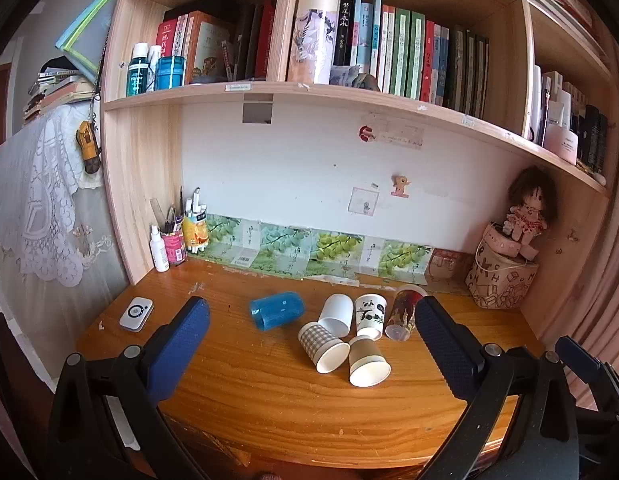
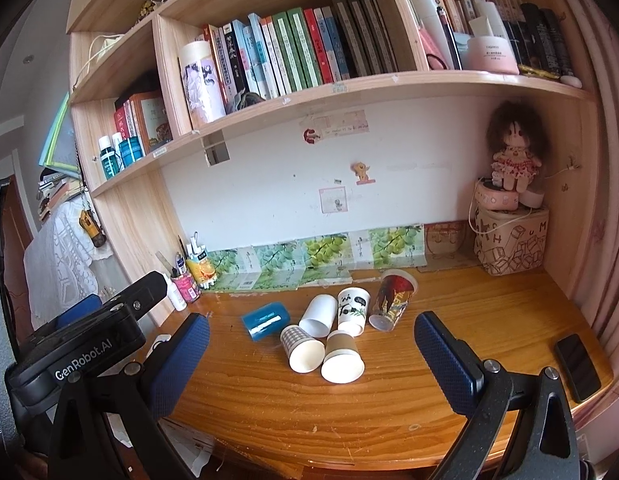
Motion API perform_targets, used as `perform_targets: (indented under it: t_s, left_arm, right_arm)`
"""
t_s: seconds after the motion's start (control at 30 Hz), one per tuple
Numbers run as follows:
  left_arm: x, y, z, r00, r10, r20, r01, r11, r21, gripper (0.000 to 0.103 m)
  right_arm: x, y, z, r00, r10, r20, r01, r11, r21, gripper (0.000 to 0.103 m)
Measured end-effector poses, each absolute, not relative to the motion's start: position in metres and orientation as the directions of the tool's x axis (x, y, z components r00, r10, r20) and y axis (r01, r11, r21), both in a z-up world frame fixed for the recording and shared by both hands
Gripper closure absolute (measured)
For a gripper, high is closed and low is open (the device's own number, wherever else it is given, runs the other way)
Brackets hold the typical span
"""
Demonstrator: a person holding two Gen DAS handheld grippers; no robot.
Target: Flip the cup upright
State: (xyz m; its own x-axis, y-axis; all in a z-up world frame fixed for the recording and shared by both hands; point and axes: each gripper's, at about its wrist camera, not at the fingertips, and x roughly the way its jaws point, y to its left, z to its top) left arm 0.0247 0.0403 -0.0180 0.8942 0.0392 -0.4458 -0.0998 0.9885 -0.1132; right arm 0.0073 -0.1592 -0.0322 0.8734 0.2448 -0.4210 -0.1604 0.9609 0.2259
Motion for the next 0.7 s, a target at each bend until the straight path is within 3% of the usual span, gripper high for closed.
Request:
perform_targets:
  t_s: [0.7]
  left_arm:
    - [0.025, 0.04, -0.038, 0.803, 0.095, -0.588, -0.134, 0.991, -0.023, 0.001]
  right_arm:
    - [0.009, -0.16, -0.064, 0.794, 0.319, -0.517, -0.16, 0.931, 0.329, 0.001]
